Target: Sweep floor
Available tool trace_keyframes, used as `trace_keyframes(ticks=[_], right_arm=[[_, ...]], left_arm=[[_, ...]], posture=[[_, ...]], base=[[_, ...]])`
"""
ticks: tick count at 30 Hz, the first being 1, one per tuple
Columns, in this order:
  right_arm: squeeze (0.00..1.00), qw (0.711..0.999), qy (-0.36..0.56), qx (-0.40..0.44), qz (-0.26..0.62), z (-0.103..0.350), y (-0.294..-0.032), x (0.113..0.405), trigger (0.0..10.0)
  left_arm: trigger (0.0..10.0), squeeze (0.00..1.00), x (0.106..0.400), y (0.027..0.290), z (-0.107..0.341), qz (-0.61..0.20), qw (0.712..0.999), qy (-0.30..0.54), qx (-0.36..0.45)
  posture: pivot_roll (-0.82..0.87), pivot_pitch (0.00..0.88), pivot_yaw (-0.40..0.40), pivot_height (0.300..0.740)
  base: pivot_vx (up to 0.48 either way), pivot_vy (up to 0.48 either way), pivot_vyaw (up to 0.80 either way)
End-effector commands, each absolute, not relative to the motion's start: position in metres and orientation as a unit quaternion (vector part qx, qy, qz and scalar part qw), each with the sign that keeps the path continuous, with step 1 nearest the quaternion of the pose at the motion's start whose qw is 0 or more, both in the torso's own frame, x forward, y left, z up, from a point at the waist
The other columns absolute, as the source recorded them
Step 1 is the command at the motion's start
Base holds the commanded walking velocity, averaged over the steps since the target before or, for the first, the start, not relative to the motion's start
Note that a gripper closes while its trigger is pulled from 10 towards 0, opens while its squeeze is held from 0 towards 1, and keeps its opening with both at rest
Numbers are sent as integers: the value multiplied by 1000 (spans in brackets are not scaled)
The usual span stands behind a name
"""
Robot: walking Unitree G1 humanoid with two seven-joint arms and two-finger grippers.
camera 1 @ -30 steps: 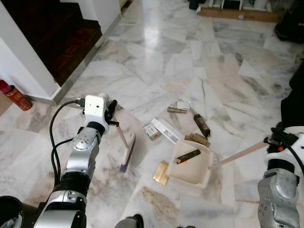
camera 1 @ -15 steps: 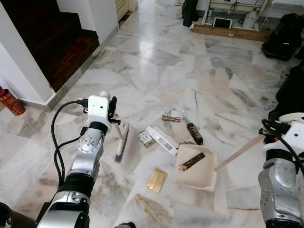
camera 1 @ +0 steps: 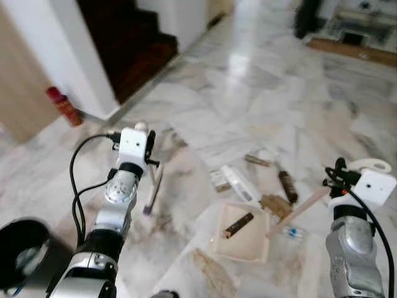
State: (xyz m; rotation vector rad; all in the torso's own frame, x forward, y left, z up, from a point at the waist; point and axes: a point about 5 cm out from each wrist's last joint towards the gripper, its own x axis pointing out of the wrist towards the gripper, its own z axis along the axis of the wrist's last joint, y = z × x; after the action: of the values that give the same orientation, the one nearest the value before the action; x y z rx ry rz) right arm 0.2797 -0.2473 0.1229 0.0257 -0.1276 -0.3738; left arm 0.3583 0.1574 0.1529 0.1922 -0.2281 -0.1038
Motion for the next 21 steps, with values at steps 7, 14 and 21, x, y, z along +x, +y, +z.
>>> trace_keyframes(ticks=[7, 14, 21], right_arm=[[0, 979, -90, 19, -180, 135, -246, 281, 10000], [0, 980, -87, 18, -176, 134, -246, 283, 10000], [0, 981, -88, 17, -173, 136, -246, 284, 10000]], left_arm=[[10000, 0, 357, 161, 162, -45, 984, -135, 109], [10000, 0, 357, 160, 160, -46, 984, -133, 108], [10000, 0, 357, 158, 160, -47, 984, -132, 106]], posture=[[72, 162, 18, 740], [72, 159, 13, 740], [72, 157, 10, 740]], base=[[0, 0, 800], [0, 0, 800], [0, 0, 800]])
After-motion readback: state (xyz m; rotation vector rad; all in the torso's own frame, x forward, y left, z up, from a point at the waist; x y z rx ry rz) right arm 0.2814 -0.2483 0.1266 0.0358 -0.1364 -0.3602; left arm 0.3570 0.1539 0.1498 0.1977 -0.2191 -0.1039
